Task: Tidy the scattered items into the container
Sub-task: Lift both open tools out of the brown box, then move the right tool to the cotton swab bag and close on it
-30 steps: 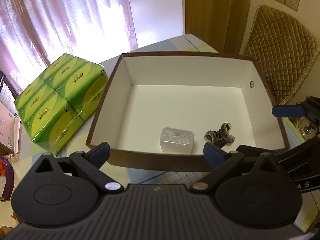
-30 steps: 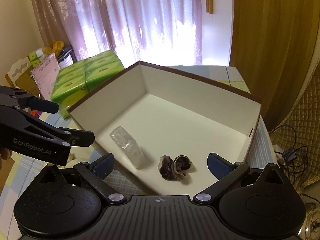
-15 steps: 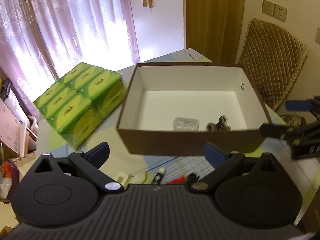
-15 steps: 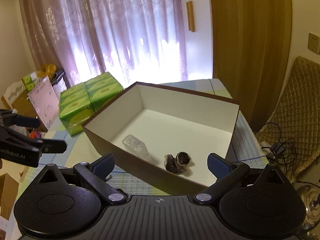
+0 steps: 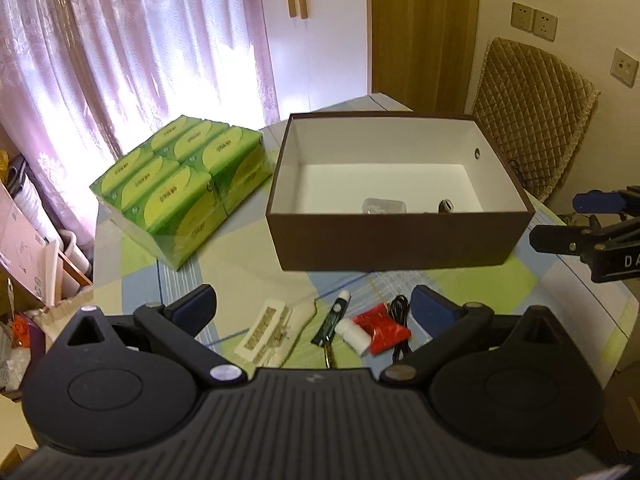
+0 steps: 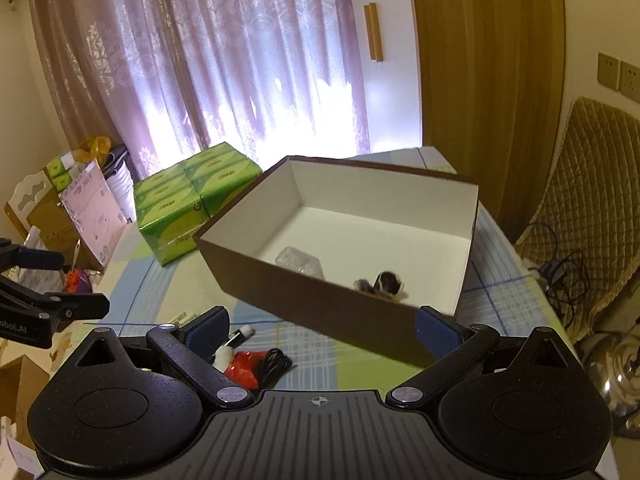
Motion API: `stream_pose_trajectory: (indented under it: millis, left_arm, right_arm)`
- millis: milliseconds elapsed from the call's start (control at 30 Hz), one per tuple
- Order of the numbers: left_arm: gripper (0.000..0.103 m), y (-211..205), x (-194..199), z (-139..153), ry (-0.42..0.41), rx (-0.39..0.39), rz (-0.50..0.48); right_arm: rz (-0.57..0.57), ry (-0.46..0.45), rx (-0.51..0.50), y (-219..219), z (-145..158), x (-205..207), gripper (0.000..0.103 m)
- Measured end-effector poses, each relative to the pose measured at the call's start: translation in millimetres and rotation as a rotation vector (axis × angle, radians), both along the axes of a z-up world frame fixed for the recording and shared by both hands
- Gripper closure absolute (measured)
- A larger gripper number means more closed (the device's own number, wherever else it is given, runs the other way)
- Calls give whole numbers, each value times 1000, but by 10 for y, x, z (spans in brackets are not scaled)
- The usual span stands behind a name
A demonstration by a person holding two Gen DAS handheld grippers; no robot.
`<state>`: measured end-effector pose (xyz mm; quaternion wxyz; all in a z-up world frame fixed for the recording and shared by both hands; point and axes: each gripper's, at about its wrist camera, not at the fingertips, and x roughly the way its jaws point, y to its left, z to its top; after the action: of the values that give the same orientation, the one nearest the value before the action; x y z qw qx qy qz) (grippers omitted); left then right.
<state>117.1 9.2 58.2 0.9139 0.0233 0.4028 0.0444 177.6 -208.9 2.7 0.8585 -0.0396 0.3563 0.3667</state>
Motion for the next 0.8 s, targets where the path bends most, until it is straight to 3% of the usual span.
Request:
stream_pose_trajectory:
  millis: [500,800]
  left_arm:
    - [1,152,-184,-294,80,-8,6]
    - [1,365,-387,-641,158,-46,61]
  right_arm:
    - [22,27,-65,104,-227,-299,0]
    - [121,87,-152,171,-748,-469,0]
